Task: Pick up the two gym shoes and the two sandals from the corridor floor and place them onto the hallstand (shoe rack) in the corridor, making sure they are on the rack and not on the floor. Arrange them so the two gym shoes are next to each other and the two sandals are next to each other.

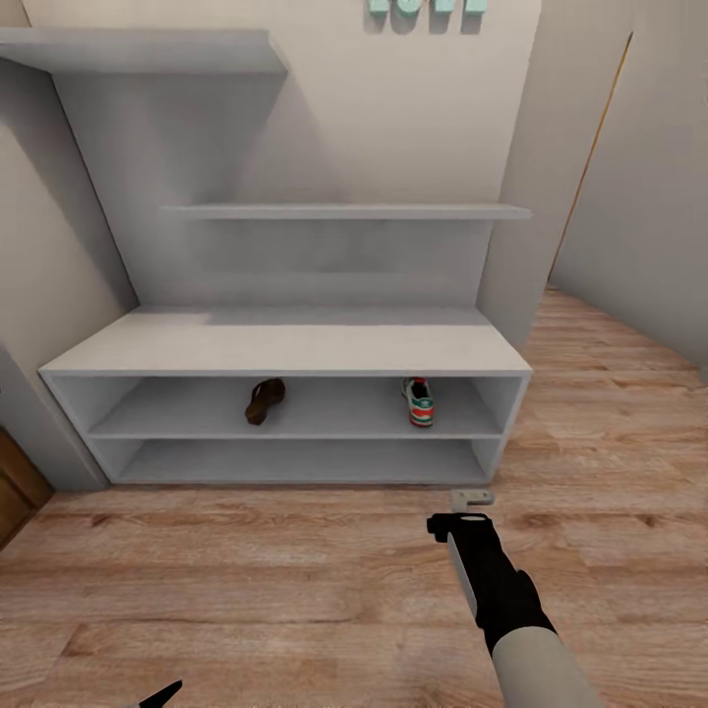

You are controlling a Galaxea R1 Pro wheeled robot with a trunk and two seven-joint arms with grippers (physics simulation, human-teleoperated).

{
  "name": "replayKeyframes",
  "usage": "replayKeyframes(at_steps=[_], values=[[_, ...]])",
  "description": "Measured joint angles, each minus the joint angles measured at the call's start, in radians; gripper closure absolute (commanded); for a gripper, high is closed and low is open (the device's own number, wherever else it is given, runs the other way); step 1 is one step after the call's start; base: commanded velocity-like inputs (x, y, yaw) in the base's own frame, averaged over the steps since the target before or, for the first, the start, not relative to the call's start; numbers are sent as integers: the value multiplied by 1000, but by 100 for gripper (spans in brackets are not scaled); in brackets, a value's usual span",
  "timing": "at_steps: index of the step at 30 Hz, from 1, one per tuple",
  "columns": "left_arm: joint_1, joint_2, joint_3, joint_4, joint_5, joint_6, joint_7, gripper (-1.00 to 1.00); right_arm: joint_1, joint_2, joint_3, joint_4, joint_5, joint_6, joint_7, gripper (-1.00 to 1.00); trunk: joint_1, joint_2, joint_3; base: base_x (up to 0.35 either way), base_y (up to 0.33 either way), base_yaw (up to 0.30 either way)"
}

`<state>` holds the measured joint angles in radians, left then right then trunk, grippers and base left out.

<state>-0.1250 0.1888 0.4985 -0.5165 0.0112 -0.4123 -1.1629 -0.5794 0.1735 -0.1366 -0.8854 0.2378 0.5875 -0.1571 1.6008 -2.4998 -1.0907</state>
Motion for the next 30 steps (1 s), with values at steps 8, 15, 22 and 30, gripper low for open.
replayKeyframes(at_steps=[8,15,22,30], values=[[0,0,0,0,0,0,2,-100,0,0,1,0,0,0,1,-100,0,0,0,-16,0,0],[0,0,0,1,0,1,7,-100,2,0,2,86,0,-2,16,-100,0,0,0,-1,0,0],[0,0,-1,6,0,0,31,-100,3,0,3,210,0,-49,43,-100,0,0,0,0,0,0],[0,0,-1,10,0,0,44,-100,4,-28,5,338,1,-200,59,-100,0,0,0,0,0,0]])
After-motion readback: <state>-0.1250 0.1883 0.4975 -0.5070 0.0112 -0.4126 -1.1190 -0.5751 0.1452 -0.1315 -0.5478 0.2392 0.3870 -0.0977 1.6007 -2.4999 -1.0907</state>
